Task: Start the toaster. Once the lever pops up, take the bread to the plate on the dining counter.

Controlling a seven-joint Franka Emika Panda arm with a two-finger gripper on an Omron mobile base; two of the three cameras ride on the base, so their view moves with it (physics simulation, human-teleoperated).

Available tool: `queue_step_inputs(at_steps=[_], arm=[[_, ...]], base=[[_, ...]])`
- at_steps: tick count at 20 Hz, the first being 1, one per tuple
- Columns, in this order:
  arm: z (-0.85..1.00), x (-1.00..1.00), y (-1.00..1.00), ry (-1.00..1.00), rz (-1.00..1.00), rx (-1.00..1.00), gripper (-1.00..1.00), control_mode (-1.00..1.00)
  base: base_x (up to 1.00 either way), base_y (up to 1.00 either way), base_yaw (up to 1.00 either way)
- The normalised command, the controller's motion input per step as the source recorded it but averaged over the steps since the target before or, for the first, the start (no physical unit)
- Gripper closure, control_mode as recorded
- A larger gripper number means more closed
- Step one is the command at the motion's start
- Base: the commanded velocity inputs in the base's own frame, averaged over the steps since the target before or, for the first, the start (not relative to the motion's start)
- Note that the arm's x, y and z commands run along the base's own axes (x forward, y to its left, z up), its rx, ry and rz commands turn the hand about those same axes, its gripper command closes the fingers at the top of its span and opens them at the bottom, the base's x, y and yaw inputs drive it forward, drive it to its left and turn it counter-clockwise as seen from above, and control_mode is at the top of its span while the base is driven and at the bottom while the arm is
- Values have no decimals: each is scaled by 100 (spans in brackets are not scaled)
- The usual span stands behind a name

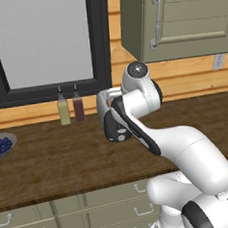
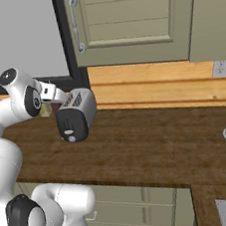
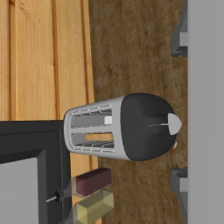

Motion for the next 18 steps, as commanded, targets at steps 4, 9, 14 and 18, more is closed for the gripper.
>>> queue_step_inputs(at_steps=[4,9,14,18], arm=[[0,0,0,0,0,0,-100,-100],[0,0,0,0,0,0,-100,-100],[0,0,0,0,0,0,-100,-100],[0,0,0,0,0,0,-100,-100]], base=[[0,0,0],[0,0,0],[0,0,0],[0,0,0]])
